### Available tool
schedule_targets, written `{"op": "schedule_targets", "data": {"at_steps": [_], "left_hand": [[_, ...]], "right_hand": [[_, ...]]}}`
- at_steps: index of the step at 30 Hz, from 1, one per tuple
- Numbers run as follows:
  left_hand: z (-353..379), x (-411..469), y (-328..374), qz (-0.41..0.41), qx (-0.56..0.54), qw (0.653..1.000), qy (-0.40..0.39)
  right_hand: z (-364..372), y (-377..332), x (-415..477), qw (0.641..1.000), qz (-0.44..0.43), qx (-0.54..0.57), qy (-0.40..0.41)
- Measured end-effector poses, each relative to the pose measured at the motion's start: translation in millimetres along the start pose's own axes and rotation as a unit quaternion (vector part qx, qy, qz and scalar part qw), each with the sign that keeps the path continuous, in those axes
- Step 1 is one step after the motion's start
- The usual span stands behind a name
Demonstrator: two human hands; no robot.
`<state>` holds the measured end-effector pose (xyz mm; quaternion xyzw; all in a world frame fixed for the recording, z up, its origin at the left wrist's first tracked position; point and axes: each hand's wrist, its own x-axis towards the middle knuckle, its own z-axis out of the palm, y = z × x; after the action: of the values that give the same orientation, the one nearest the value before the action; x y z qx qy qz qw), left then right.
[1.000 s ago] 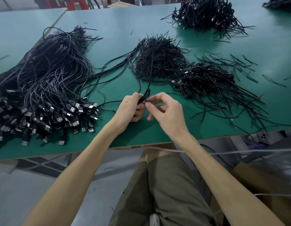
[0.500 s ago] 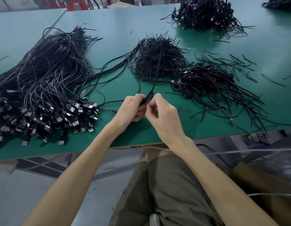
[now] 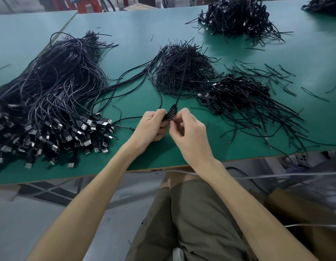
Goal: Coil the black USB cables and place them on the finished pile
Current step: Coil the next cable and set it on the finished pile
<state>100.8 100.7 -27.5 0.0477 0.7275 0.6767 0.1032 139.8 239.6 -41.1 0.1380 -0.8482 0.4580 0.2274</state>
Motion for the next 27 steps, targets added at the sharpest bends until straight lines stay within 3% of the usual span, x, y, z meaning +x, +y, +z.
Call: {"op": "schedule_targets", "data": {"at_steps": [15, 22, 27], "left_hand": [[0, 0, 1, -0.001, 0.003, 1.000, 0.003], [3, -1, 2, 0.014, 0.020, 1.000, -0.007], [5, -6, -1, 0.086, 0.132, 0.987, 0.011]], "right_hand": [[1, -12, -2, 0.988, -0.039, -0.147, 0.001], [-1, -14, -1, 0.988, -0.024, -0.152, 0.010], [-5, -14, 0, 0.992, 0.000, -0.126, 0.013]]}}
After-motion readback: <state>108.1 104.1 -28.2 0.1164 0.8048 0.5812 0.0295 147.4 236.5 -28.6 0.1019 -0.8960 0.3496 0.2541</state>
